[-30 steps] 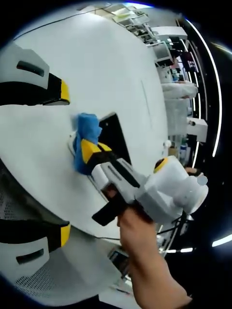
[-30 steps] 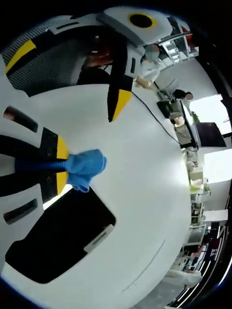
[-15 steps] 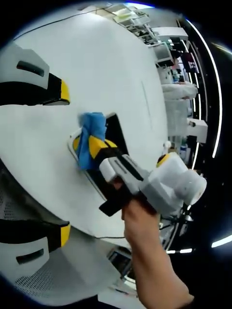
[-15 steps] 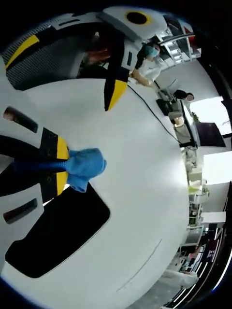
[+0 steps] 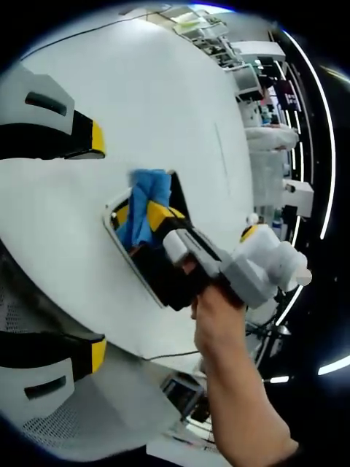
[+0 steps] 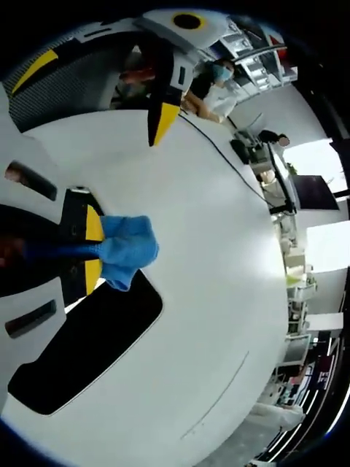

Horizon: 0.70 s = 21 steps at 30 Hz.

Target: Wipe the mirror surface with the cleaning cloth until all visible marks leave the cleaned area.

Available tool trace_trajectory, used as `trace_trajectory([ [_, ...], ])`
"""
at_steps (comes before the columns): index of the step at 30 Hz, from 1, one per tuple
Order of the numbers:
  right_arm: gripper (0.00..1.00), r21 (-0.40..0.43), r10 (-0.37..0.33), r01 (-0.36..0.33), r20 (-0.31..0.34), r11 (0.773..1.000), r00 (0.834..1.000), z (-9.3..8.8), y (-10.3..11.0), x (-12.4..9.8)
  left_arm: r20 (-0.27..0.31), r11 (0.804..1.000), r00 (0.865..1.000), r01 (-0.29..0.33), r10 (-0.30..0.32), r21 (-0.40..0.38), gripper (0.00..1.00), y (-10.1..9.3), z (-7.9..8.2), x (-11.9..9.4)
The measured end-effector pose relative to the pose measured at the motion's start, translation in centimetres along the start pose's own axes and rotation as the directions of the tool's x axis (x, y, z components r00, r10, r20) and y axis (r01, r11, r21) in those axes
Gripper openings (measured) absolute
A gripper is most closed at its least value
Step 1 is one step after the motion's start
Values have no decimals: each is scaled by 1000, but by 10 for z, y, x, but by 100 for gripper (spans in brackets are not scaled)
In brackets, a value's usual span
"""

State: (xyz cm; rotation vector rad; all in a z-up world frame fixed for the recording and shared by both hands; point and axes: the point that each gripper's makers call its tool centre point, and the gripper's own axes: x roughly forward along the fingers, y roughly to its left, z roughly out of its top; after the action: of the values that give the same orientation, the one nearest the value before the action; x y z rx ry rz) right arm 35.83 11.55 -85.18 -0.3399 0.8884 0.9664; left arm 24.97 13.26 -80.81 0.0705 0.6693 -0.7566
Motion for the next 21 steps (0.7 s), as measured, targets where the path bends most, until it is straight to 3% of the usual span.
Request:
trace_trajectory([
  [21,0,3,1,-1,14,1000,1000,19,-27,11,-5,1000,1000,-3,3,-7,99,1,-1,1],
])
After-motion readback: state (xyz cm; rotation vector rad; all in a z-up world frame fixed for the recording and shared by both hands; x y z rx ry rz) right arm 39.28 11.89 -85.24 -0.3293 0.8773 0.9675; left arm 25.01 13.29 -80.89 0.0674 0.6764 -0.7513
